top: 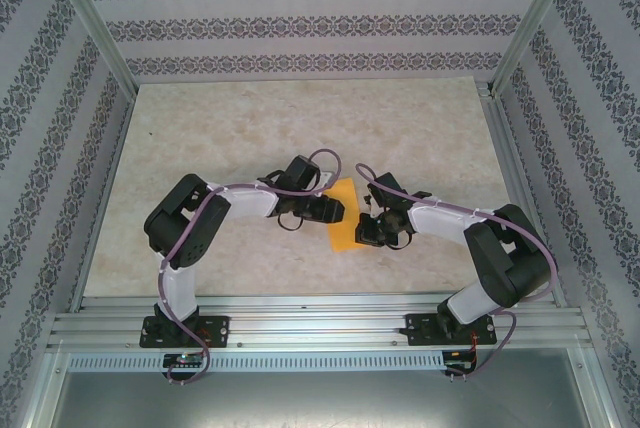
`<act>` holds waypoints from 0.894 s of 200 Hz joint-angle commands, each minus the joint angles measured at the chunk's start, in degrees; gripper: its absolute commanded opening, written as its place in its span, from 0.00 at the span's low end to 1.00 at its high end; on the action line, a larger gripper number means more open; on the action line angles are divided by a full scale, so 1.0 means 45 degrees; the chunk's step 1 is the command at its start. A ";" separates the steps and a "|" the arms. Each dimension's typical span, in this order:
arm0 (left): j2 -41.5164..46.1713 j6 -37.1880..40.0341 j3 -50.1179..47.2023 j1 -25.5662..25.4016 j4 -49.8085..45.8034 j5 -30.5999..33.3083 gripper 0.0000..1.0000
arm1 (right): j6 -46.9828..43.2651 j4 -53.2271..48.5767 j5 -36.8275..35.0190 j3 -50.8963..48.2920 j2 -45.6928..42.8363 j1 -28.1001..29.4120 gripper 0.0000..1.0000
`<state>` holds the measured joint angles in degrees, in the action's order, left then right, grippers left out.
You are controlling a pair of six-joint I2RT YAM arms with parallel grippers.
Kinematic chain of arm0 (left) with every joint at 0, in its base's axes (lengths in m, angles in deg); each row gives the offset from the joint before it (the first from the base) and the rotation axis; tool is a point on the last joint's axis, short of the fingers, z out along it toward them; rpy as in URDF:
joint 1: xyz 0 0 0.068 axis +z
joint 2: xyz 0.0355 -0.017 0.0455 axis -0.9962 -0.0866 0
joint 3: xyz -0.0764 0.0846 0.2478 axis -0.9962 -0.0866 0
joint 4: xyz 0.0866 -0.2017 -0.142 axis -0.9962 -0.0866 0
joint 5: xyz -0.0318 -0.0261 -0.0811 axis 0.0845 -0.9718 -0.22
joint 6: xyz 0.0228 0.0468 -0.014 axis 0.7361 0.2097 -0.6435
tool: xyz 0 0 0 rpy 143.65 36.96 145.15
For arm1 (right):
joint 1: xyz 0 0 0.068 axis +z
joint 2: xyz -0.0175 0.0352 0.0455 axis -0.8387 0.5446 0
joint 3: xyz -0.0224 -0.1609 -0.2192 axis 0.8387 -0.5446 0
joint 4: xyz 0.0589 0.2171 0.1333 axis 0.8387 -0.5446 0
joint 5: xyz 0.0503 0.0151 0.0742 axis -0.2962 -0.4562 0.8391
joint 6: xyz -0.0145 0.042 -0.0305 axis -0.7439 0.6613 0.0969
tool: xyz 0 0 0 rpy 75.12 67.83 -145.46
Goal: Fold a paper plane with a square sheet of paper (fold left side to right side)
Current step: First fold the square sheet of paper in half at the center of the table.
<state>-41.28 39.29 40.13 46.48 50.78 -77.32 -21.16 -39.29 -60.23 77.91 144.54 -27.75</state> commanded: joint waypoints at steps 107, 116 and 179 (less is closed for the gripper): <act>-0.1550 0.0574 0.1743 0.1334 -0.0031 0.2084 0.53 | -0.0135 -0.1359 -0.2134 -0.0649 0.0780 0.0091 0.09; -0.1624 0.0574 0.1851 0.1381 -0.0010 0.2081 0.53 | -0.0135 -0.1355 -0.2139 -0.0649 0.0800 0.0096 0.09; -0.2335 0.0564 0.2326 0.1717 -0.0114 0.2547 0.53 | -0.0035 -0.1321 -0.2124 -0.0705 0.0741 0.0139 0.09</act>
<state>-47.93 39.51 49.88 50.94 49.78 -74.68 -21.14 -39.24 -60.69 77.91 144.56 -27.40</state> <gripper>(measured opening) 0.531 0.093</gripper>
